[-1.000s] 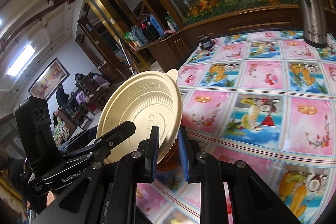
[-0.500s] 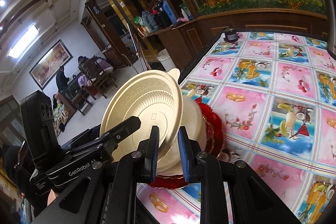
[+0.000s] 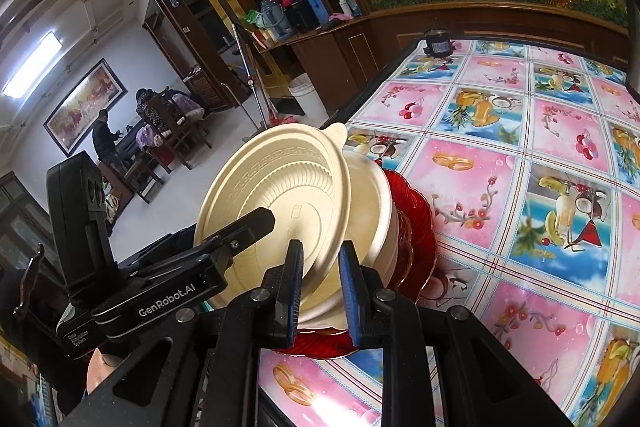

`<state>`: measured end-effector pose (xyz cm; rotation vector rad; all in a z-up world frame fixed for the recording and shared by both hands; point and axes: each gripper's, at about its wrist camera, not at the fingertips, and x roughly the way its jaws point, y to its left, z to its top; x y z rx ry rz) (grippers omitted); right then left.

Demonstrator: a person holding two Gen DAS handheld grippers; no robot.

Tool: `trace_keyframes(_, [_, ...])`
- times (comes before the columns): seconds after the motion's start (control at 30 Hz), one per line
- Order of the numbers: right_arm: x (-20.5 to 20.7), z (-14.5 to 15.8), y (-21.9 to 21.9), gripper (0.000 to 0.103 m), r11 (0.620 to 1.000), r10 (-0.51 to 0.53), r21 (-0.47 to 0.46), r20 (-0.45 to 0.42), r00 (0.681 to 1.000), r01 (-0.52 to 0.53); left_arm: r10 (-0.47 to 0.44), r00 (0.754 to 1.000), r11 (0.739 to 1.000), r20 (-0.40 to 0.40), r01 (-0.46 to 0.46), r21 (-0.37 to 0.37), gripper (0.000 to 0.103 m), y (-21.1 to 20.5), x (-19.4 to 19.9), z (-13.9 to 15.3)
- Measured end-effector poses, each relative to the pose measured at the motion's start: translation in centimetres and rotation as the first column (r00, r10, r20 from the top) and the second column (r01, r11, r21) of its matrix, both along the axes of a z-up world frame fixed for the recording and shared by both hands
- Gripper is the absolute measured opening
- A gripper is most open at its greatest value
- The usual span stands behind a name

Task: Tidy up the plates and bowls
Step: 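Lower the beige bowl onto the white foam bowl and open the right gripper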

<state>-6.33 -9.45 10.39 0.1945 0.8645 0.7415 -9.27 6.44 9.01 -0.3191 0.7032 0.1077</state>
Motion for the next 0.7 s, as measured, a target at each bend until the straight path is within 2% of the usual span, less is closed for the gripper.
trace_keyframes(0.7, [-0.47,-0.19,-0.37,0.022,1.0,-0.015,-0.015,0.015,1.0,0.015,-0.014,1.0,0.999,-0.015,0.014,0.039,0.071,-0.57,0.84,-0.54])
